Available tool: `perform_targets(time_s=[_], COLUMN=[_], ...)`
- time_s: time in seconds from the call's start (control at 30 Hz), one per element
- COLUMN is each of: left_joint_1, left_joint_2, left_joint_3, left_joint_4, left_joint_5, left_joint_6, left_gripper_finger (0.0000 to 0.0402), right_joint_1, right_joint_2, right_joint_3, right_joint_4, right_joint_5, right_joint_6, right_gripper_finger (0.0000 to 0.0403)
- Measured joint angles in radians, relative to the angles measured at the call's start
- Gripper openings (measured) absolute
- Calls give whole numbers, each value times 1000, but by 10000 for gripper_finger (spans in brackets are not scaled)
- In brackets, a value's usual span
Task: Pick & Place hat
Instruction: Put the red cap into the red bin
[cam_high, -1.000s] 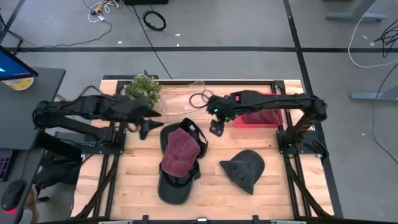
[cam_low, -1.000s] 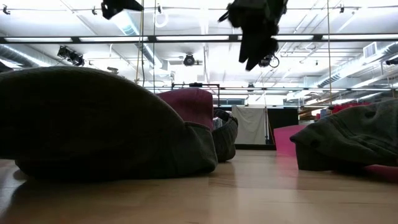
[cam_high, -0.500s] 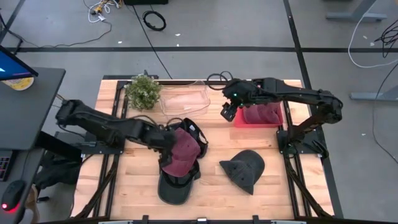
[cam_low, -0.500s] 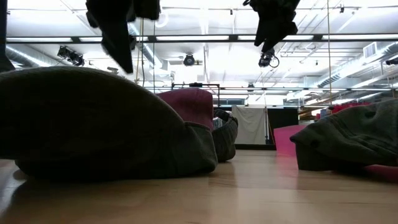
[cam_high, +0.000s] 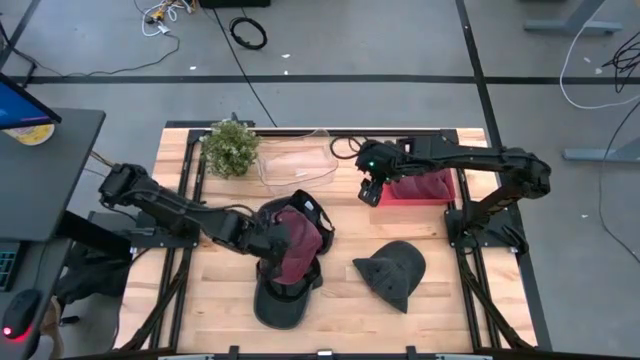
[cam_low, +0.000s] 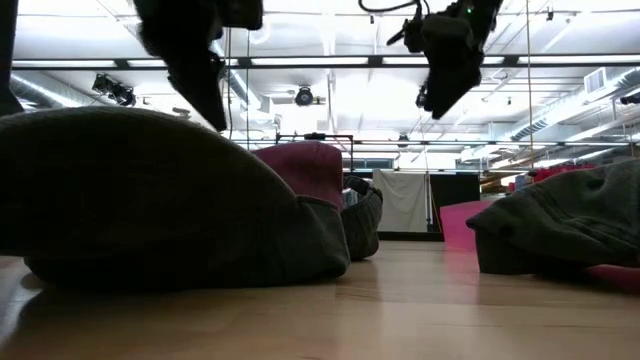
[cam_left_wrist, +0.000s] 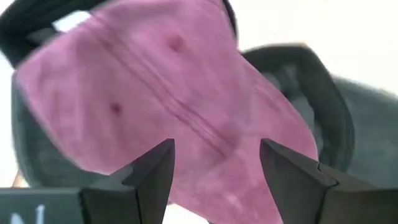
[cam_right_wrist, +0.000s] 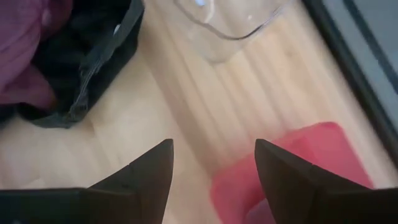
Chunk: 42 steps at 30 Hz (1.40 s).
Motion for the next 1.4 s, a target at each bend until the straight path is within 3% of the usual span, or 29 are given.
perform_targets(time_s=[0.2, 0.53, 0.7, 0.9, 1.1, 1.27, 1.4], left_joint_1=[87, 158, 185, 192, 195, 186, 186], left_joint_2=[20, 66, 95, 149, 215, 249, 245], left_joint_3=[2, 1, 1, 1, 1, 2, 4], left_joint_4=[140, 76, 102, 98, 91, 83, 78], left_joint_5=[79, 124, 197, 219, 344, 356, 354], left_joint_6=[-156, -368, -450, -480, -455, -446, -411], left_gripper_finger=[241, 241, 241, 241, 237, 177, 55], right_joint_1=[0, 0, 0, 0, 0, -12, -25], right_joint_2=[-61, -224, -265, -264, -262, -263, -262], right_joint_3=[-140, -299, -331, -353, -377, -377, -377], right_joint_4=[163, 329, 356, 404, 446, 459, 459], right_joint_5=[-51, -76, -76, -76, -76, -77, -77], right_joint_6=[11, 49, 43, 8, -8, -10, -6], right_gripper_finger=[228, 228, 228, 228, 228, 228, 228])
